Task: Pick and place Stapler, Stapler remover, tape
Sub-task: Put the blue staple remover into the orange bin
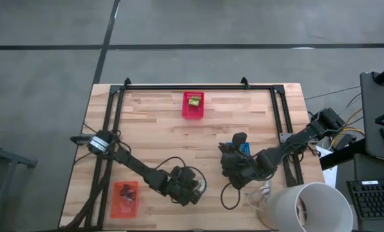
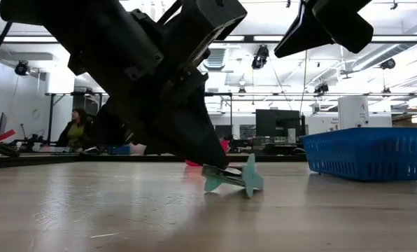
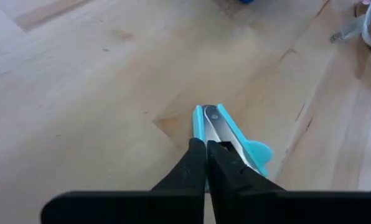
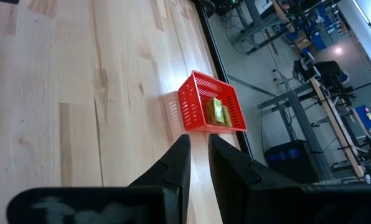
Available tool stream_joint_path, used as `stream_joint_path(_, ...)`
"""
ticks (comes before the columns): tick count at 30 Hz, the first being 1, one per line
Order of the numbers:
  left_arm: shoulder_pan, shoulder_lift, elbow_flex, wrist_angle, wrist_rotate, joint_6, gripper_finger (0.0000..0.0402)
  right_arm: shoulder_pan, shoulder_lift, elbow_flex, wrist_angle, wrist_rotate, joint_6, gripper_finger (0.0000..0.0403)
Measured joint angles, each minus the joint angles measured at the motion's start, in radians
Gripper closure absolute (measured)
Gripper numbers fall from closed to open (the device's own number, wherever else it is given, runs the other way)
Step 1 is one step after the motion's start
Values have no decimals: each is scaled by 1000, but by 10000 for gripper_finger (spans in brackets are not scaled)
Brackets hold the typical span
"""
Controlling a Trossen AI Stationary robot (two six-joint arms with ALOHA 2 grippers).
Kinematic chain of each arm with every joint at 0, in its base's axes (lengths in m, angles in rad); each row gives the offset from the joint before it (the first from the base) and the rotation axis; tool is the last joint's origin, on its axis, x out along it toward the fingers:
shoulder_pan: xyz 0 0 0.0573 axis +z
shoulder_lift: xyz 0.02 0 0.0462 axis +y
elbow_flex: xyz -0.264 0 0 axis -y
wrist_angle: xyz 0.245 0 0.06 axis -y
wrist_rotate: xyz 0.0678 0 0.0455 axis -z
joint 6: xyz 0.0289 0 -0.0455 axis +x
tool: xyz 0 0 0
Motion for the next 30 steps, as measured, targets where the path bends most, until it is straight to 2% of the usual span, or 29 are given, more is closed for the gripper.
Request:
stream_joint_path(5, -18, -52, -2, -85, 52, 4, 396, 0, 0, 0, 0, 0, 0, 351)
stream_joint_path(12, -89, -188, -2, -338, 50, -57, 396, 0, 0, -2, -1, 0, 0, 351)
stream_joint_path(23, -308, -429, -2, -678, 80, -58, 395, 0, 0, -3, 2, 0, 0, 351)
stream_joint_path(25, -358, -467, -2, -732, 81, -92, 396, 0, 0, -3, 4, 0, 0, 351)
stream_joint_path(30, -480, -536, -2, -903, 83, -298, 398, 0, 0, -3, 12, 0, -4, 351)
